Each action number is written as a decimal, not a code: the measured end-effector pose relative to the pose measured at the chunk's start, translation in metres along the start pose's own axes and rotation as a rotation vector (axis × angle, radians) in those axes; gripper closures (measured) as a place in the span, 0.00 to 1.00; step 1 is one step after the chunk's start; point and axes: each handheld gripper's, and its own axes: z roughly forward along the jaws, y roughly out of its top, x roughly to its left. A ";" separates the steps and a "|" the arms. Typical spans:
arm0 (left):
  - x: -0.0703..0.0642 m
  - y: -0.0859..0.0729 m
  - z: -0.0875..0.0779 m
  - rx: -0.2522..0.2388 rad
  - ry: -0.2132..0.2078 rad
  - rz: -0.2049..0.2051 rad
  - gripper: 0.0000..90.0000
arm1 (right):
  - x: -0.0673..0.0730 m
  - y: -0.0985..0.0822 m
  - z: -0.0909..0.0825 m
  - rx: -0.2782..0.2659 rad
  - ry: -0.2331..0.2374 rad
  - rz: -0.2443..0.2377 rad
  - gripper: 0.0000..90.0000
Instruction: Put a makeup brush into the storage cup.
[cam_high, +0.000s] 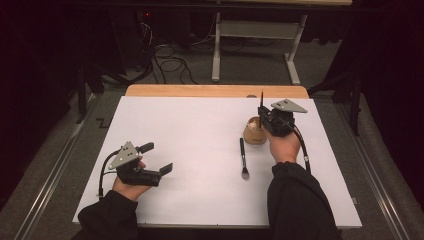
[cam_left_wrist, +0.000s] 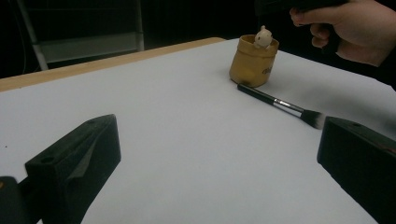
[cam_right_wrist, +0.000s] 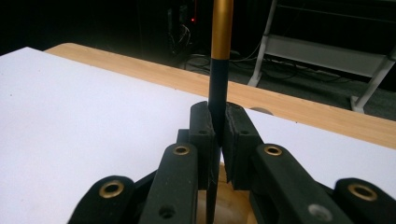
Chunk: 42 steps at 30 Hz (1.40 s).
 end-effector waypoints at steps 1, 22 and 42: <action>0.000 0.000 0.000 0.000 -0.001 0.000 0.00 | 0.000 0.000 0.000 0.002 0.001 -0.002 0.94; -0.002 -0.001 0.002 0.009 -0.009 0.003 0.00 | -0.009 -0.019 0.007 0.055 -0.003 0.032 0.94; -0.002 -0.001 0.003 0.013 -0.004 0.004 0.00 | -0.005 -0.017 -0.023 0.010 0.029 0.034 0.76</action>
